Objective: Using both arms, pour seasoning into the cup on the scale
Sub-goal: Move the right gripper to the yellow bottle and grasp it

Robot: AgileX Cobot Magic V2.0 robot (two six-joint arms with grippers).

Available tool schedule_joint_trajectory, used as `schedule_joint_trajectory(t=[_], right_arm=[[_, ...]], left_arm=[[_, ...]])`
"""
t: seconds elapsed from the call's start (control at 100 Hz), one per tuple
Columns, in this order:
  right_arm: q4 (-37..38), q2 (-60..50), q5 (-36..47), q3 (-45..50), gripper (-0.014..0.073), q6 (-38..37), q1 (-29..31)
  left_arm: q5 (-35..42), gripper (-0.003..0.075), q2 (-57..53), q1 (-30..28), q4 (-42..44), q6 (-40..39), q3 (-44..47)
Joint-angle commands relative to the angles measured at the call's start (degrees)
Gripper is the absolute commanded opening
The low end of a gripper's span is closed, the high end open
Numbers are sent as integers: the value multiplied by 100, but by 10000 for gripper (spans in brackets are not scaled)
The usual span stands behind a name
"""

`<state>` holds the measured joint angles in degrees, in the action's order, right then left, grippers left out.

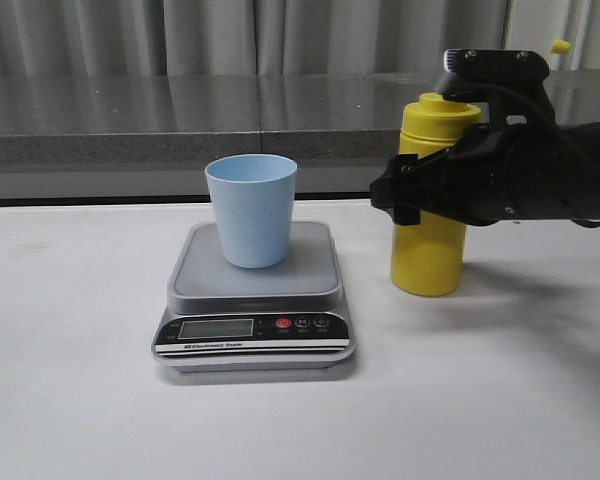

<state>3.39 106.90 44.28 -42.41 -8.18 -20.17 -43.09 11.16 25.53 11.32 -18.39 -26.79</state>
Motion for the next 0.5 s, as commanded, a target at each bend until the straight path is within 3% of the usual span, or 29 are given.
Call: schedule_joint_trajectory(t=[0.0, 0.12, 0.31, 0.49], right_arm=[[-32, -202, 435, -185, 632, 8, 11], [-117, -202, 434, -192, 561, 8, 11], [-147, -202, 434, -192, 316, 8, 11], [-137, -202, 463, -192, 264, 13, 11]], left_arm=[[390, 11, 67, -20, 49, -45, -139], [390, 11, 67, -20, 49, -45, -139], [390, 11, 67, -20, 49, -45, -139], [390, 11, 67, -20, 49, -45, -139]])
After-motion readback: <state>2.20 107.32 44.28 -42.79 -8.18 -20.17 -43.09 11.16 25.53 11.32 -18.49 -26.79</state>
